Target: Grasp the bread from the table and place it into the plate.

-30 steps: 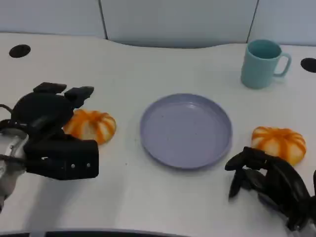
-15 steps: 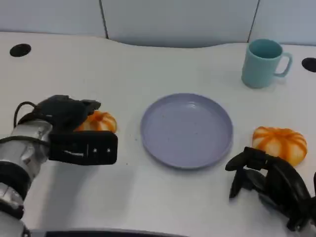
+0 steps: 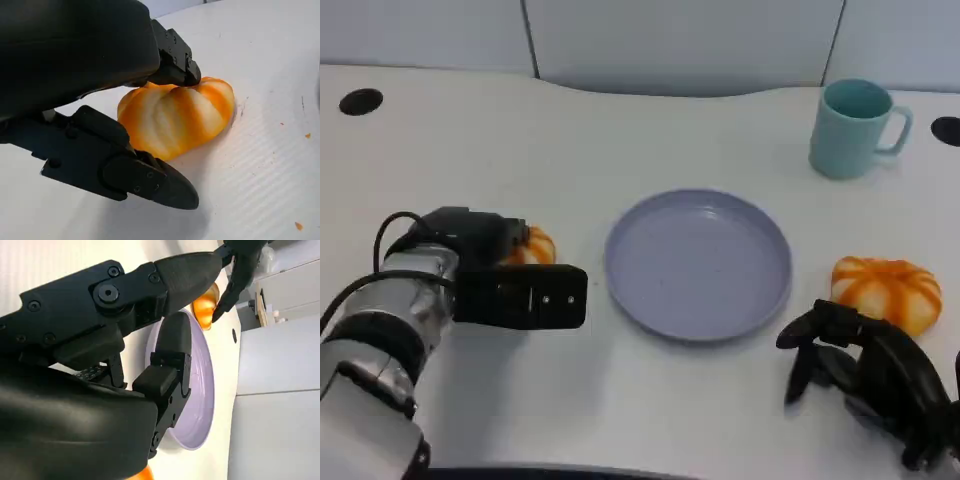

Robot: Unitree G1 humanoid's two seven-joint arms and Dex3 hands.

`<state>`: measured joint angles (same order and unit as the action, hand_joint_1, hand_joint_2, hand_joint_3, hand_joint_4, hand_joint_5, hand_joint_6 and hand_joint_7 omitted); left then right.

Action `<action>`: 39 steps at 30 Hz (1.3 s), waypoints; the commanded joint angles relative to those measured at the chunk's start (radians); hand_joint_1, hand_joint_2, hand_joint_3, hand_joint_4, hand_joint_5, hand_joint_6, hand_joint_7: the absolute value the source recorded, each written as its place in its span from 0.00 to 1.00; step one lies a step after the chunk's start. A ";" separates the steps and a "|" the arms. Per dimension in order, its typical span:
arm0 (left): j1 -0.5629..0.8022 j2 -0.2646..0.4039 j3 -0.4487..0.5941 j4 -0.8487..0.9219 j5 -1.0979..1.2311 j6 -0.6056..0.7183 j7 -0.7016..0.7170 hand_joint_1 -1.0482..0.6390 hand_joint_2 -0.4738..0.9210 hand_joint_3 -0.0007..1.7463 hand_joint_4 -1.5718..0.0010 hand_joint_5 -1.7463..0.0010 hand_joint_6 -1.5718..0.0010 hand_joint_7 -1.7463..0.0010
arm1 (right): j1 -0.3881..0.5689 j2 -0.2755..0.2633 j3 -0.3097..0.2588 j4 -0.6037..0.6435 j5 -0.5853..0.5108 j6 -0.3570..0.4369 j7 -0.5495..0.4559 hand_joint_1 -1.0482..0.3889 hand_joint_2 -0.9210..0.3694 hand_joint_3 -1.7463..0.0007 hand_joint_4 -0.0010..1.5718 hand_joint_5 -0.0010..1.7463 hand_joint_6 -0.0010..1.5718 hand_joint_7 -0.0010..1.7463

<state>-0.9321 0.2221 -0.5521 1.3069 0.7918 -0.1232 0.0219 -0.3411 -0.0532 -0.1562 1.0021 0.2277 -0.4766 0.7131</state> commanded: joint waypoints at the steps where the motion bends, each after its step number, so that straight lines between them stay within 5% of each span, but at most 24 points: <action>1: -0.015 -0.010 -0.029 0.026 0.010 0.034 0.020 0.14 0.94 0.00 1.00 0.75 0.83 0.99 | 0.039 -0.006 0.000 0.014 -0.003 0.025 -0.003 0.31 0.00 0.93 0.37 0.93 0.46 0.62; 9: -0.021 -0.031 -0.083 0.048 0.035 0.078 0.026 0.12 0.93 0.00 0.99 0.80 0.87 0.99 | 0.037 -0.006 -0.006 0.011 0.014 0.050 0.015 0.31 0.00 0.93 0.37 0.93 0.45 0.63; 15: 0.005 -0.031 -0.069 0.050 0.007 0.066 0.086 0.18 0.89 0.00 0.91 0.50 0.65 0.92 | 0.043 -0.007 0.000 0.002 0.006 0.032 0.004 0.31 0.00 0.92 0.38 0.92 0.45 0.63; 16: 0.011 -0.031 -0.064 0.050 0.003 0.061 0.097 0.21 0.88 0.00 0.89 0.36 0.60 0.84 | 0.044 -0.006 -0.002 0.003 0.010 0.030 0.009 0.31 0.00 0.92 0.38 0.92 0.45 0.63; 18: 0.020 -0.028 -0.060 0.050 -0.002 0.048 0.112 0.29 0.89 0.00 0.83 0.16 0.70 0.48 | 0.048 -0.007 0.000 0.000 0.008 0.031 0.007 0.31 0.00 0.92 0.38 0.92 0.44 0.63; 20: 0.029 -0.024 -0.056 0.049 -0.009 0.026 0.143 0.36 0.92 0.01 0.74 0.13 0.71 0.39 | 0.051 -0.007 0.001 -0.010 0.012 0.053 0.005 0.31 0.00 0.92 0.38 0.92 0.45 0.63; 25: 0.040 -0.015 -0.077 0.051 0.009 -0.002 0.222 0.42 0.93 0.01 0.60 0.07 0.61 0.34 | 0.056 -0.009 -0.001 -0.016 0.015 0.056 0.014 0.31 0.00 0.92 0.39 0.91 0.45 0.63; 28: 0.038 -0.008 -0.081 0.052 0.009 -0.016 0.223 0.39 0.93 0.00 0.56 0.07 0.51 0.44 | 0.057 -0.008 -0.003 -0.017 0.019 0.054 0.019 0.33 0.00 0.92 0.39 0.91 0.45 0.63; 31: 0.040 -0.004 -0.073 0.052 -0.002 -0.017 0.227 0.41 0.93 0.00 0.55 0.20 0.43 0.64 | 0.057 -0.011 0.002 -0.021 0.010 0.056 0.009 0.32 0.00 0.92 0.39 0.91 0.45 0.63; 34: 0.046 0.000 -0.043 0.050 -0.032 -0.023 0.241 0.45 0.96 0.01 0.54 0.26 0.43 0.66 | 0.060 -0.010 0.005 -0.030 0.006 0.060 0.000 0.31 0.00 0.92 0.39 0.91 0.45 0.63; 35: 0.048 0.001 -0.032 0.048 -0.041 -0.026 0.250 0.45 0.97 0.02 0.56 0.24 0.45 0.62 | 0.061 -0.009 0.004 -0.032 0.008 0.061 0.001 0.31 0.00 0.92 0.39 0.91 0.45 0.63; 36: 0.052 0.005 -0.012 0.045 -0.059 -0.043 0.268 0.46 0.98 0.02 0.58 0.11 0.53 0.41 | 0.062 -0.008 0.004 -0.033 0.009 0.064 -0.002 0.31 0.00 0.92 0.39 0.91 0.45 0.63; 39: 0.056 0.011 0.040 0.035 -0.104 -0.080 0.304 0.47 0.98 0.03 0.51 0.01 0.59 0.13 | 0.066 -0.005 0.006 -0.037 0.007 0.064 -0.008 0.32 0.00 0.93 0.38 0.91 0.45 0.63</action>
<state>-0.8925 0.2110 -0.5522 1.3453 0.7285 -0.1738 0.2981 -0.3128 -0.0529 -0.1527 0.9503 0.2419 -0.4386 0.7159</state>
